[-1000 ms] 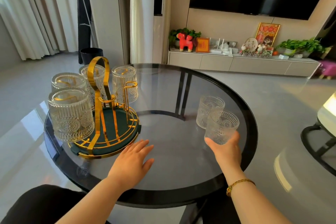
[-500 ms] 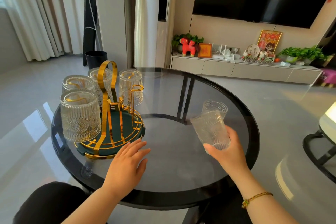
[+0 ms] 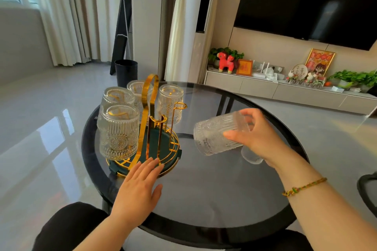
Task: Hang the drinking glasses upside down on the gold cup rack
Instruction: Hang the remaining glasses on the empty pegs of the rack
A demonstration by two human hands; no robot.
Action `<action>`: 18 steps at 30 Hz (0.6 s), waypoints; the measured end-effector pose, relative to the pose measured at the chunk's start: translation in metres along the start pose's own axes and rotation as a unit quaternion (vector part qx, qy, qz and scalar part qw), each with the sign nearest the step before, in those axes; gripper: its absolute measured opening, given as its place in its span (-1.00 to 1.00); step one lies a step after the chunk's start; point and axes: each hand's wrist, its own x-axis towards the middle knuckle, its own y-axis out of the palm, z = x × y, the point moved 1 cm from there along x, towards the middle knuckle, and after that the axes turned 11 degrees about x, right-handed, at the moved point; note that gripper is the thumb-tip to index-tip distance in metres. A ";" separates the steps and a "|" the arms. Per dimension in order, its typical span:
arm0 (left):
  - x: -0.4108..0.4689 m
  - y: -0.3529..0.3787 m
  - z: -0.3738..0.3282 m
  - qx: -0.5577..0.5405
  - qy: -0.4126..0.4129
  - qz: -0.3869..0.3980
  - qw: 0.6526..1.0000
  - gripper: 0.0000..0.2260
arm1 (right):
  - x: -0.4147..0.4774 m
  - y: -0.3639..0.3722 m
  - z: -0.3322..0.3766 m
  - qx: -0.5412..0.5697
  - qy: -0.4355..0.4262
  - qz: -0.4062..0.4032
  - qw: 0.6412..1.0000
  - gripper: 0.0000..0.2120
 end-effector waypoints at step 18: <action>-0.002 0.009 0.010 -0.029 -0.038 -0.037 0.998 -0.53 | 0.067 0.041 0.080 -0.073 -0.130 0.065 0.987 -0.31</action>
